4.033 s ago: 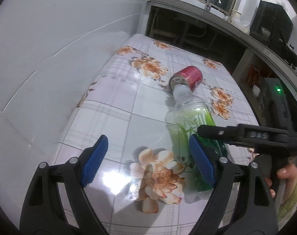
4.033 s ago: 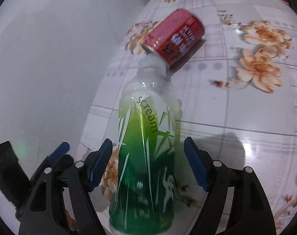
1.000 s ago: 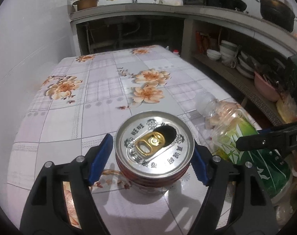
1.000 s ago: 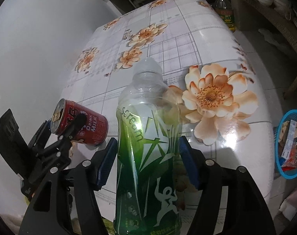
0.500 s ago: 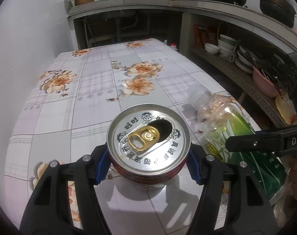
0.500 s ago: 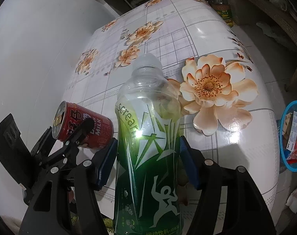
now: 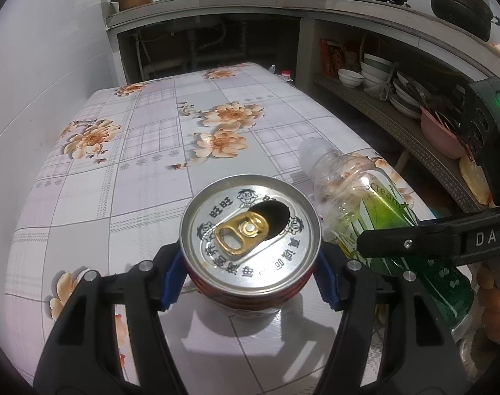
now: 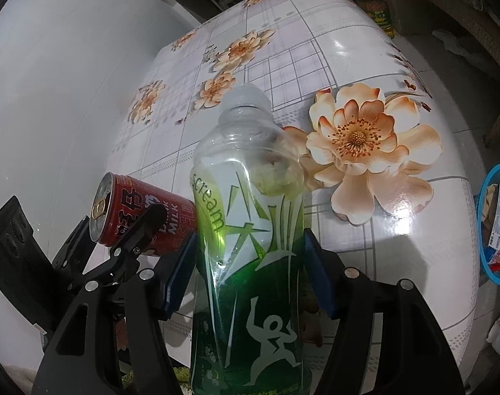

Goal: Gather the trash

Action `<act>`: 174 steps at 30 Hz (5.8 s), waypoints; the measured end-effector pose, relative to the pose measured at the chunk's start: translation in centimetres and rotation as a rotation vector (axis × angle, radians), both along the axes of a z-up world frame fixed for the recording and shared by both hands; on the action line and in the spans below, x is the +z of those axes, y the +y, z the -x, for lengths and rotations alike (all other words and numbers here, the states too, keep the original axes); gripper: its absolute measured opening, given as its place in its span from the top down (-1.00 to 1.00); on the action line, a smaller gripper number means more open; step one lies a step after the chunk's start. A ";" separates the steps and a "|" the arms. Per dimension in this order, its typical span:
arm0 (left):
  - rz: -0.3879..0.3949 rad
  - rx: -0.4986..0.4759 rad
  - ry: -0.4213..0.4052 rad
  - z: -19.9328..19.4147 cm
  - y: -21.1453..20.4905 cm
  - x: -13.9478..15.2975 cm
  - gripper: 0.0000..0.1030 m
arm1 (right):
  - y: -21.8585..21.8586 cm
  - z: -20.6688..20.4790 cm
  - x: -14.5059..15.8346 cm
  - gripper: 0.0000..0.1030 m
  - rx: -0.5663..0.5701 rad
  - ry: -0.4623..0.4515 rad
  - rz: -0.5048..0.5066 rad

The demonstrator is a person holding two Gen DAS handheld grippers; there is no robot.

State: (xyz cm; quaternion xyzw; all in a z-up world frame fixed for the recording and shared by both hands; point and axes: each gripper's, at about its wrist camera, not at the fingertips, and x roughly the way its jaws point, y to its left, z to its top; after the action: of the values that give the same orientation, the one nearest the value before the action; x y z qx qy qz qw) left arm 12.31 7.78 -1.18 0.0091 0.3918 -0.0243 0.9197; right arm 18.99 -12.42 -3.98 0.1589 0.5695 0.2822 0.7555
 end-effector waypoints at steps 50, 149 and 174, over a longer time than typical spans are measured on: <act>-0.010 -0.003 0.003 0.0 0.1 -0.2 -0.20 | 0.1 0.1 -0.1 -0.17 0.003 -0.009 -0.003; 0.233 -0.605 0.166 -3.6 -25.9 4.7 -0.75 | -28.2 12.1 -2.4 -0.74 -0.742 -0.295 0.434; -0.052 -0.031 0.030 8.1 -14.9 4.6 -0.83 | -14.7 19.0 5.4 -0.88 -0.615 -0.471 0.648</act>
State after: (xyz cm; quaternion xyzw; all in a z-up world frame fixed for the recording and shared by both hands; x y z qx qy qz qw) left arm 4.16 -7.08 3.43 0.0388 0.4061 -0.0286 0.9126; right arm 0.02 -27.09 1.39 0.0085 0.3687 -0.1166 0.9222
